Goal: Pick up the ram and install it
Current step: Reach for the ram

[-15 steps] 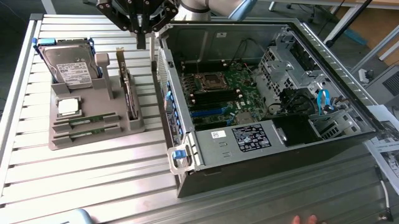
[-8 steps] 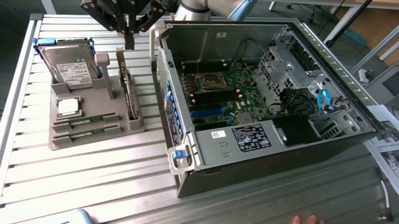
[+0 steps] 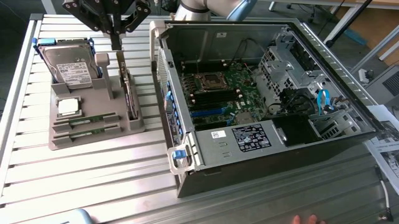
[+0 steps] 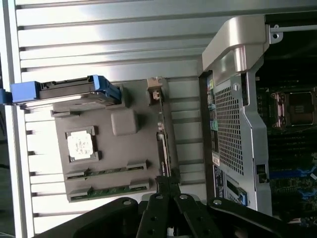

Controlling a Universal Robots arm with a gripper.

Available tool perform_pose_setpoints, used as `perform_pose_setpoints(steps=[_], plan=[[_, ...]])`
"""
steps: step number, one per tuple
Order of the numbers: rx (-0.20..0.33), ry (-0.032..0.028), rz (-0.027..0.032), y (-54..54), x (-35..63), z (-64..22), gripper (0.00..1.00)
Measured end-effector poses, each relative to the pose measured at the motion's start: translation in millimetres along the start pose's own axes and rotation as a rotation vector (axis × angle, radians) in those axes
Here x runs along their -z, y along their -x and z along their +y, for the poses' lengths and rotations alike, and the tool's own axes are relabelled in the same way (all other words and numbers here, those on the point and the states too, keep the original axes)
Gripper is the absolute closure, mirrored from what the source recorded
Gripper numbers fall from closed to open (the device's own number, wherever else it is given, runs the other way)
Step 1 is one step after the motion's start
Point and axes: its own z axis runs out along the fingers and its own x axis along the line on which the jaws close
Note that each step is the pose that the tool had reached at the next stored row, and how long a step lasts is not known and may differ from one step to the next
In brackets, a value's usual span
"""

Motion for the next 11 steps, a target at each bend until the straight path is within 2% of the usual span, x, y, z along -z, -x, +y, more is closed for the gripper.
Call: perform_pose_setpoints(steps=[7,8,11], plan=[[0.000,0.0000,0.0001,-20.6,0.3,-1.6,0.89],[0.000,0.0001,0.0000,-27.0,0.3,-2.0,0.89],[0.000,-0.0001,0.0002,-36.6,0.6,-2.8,0.89]])
